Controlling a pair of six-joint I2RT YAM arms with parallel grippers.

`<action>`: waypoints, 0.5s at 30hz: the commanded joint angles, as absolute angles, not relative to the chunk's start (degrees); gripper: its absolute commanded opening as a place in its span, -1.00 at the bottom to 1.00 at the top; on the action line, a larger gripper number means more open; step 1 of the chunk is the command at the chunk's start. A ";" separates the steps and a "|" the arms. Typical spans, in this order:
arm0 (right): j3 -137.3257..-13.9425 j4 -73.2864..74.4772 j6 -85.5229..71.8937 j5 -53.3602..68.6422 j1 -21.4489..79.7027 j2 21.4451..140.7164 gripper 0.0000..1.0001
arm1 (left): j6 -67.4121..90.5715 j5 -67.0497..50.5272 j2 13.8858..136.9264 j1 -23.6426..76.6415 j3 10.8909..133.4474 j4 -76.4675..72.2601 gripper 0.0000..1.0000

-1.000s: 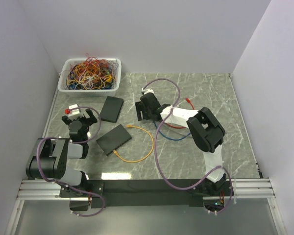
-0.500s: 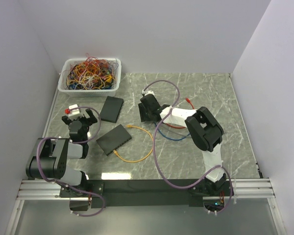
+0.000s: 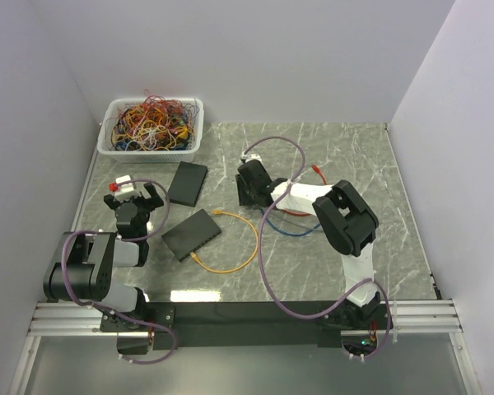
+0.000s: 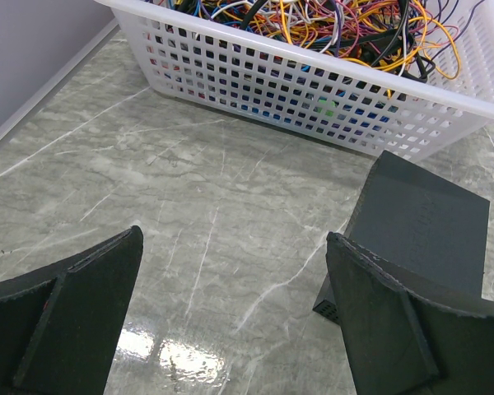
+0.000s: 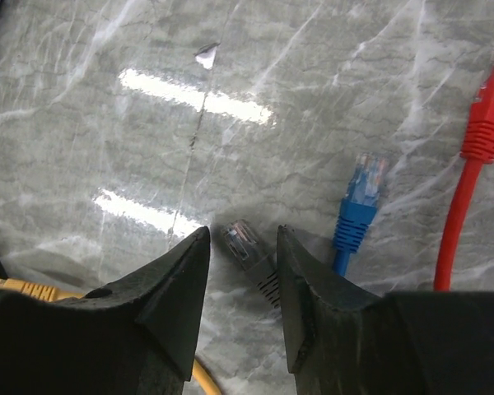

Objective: Insert the plug into the switch port

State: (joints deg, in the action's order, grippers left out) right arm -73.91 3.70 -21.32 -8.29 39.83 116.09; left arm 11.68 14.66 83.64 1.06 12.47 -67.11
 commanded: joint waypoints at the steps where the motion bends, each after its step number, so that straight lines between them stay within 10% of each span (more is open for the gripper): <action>1: -73.05 6.16 -22.85 -5.98 41.39 114.18 -0.10 | 11.25 13.71 83.58 1.23 13.54 -70.66 0.99; 15: -70.06 3.17 -24.17 -5.44 44.65 108.99 -0.13 | 11.16 13.71 83.67 1.14 13.54 -70.75 0.99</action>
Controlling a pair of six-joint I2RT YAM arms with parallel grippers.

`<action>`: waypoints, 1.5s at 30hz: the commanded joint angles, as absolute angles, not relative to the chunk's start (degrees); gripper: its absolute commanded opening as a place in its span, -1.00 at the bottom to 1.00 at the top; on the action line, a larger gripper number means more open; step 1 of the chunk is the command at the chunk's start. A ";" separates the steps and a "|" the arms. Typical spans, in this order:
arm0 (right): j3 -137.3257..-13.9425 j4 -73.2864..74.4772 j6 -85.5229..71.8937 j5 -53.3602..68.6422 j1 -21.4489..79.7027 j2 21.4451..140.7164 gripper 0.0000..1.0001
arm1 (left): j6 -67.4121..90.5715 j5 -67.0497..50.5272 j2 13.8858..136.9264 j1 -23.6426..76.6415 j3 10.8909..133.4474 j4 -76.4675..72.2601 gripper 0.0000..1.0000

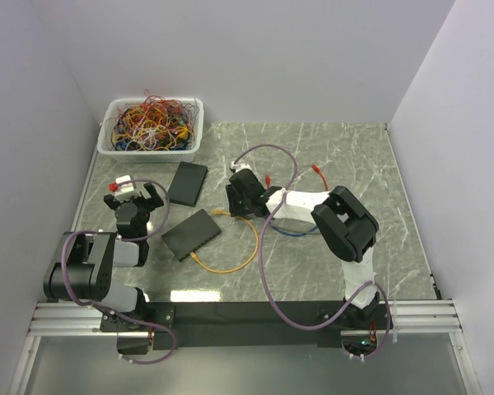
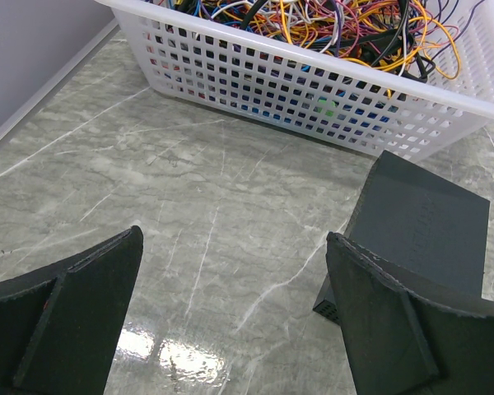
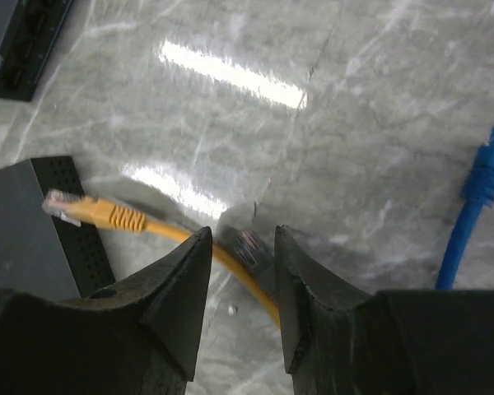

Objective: Insert the plug into the switch port

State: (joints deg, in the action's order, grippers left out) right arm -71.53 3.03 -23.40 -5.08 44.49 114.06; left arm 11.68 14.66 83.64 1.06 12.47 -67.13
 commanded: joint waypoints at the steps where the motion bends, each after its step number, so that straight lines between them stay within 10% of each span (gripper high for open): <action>1: -69.53 2.90 -23.91 -5.88 44.56 106.98 -0.13 | 11.16 13.71 83.58 1.23 13.54 -70.66 0.99; 45: -62.75 -3.08 -27.77 -0.18 42.98 99.49 -0.37 | 11.16 13.71 83.67 1.14 13.54 -70.66 0.99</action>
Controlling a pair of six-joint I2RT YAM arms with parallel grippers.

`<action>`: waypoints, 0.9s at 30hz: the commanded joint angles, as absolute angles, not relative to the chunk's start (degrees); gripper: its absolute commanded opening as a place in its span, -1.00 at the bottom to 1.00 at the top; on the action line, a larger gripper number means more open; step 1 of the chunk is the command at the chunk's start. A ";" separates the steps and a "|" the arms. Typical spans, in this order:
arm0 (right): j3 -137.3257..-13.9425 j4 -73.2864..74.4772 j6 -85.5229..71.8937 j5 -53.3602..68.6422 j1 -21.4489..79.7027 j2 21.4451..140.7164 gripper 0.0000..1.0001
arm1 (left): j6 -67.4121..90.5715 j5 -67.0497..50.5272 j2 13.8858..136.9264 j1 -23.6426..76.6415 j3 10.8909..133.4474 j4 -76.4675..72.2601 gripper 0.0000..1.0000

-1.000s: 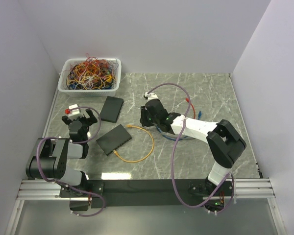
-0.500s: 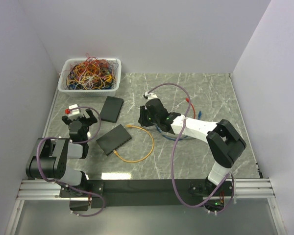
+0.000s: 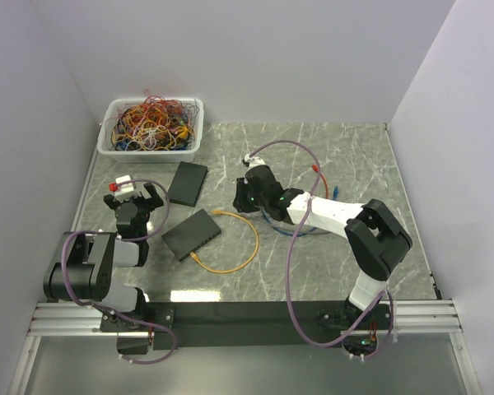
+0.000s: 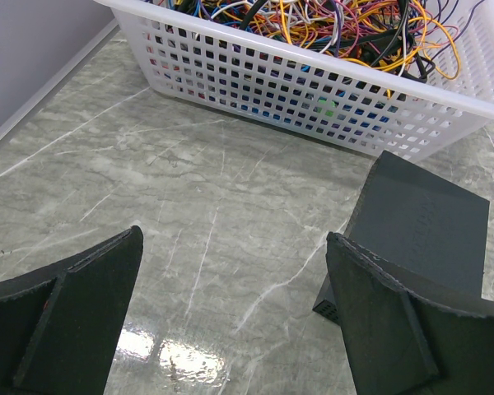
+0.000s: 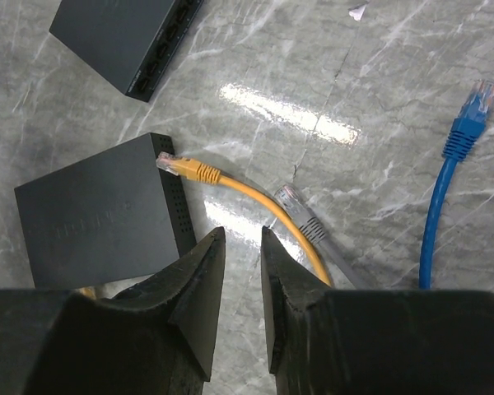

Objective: Insert the plug into the switch port

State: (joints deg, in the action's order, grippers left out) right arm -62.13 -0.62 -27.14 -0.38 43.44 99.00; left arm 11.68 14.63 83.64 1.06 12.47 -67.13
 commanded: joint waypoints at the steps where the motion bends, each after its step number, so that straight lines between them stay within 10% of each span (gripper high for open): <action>1: -62.84 -3.08 -27.95 1.22 42.98 99.75 -0.38 | 11.25 13.71 83.67 1.14 13.62 -70.75 0.99; 27: -62.93 -3.96 -28.74 3.60 42.80 100.72 -0.43 | 11.16 13.71 83.58 1.14 13.62 -70.66 0.99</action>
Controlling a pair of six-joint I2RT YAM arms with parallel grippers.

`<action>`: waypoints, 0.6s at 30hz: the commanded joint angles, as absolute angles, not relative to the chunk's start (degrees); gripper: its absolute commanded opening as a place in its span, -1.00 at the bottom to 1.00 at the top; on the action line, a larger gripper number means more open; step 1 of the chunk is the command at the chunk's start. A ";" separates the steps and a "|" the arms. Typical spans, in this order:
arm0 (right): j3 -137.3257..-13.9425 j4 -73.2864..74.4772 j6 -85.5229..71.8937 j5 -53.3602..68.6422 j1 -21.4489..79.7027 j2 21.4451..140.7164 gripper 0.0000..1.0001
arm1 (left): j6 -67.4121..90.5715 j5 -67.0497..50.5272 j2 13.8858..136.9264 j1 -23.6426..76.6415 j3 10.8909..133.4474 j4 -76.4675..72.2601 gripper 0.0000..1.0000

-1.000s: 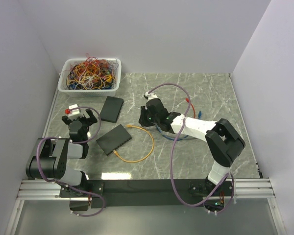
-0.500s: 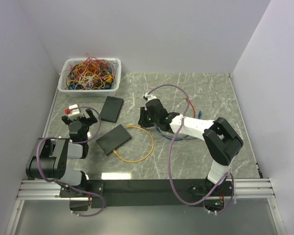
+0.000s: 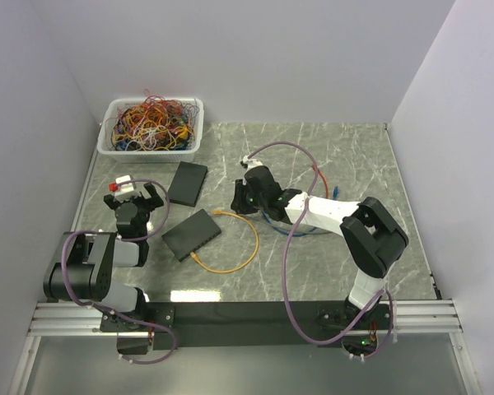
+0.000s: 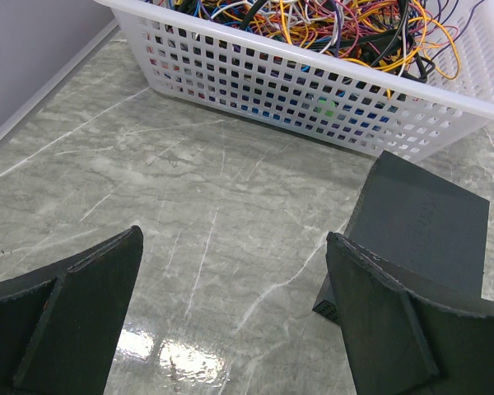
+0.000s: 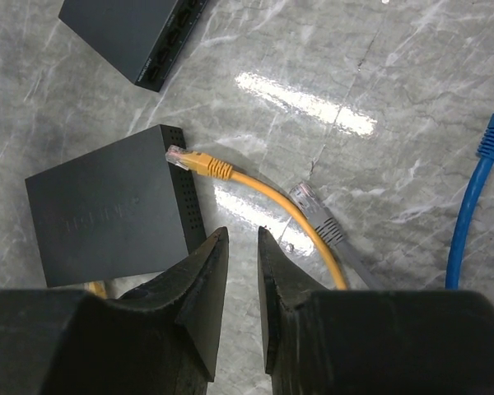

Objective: Insert the plug into the switch port

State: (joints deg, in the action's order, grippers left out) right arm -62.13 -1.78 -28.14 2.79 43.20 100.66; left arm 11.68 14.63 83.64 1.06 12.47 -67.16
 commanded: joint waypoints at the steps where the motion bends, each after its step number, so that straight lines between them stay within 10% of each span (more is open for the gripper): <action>1: -63.02 -3.96 -28.83 3.60 42.89 100.64 -0.44 | 11.25 13.71 83.67 1.14 13.62 -70.75 0.99; 18: -62.49 -4.04 -28.74 3.17 42.89 99.85 -0.46 | 11.25 13.71 83.58 1.23 13.54 -70.75 0.99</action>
State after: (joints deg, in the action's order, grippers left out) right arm -62.13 -2.37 -28.71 3.95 43.20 100.66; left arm 11.68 14.63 83.64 1.06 12.47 -67.24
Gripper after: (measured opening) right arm 0.271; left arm 0.994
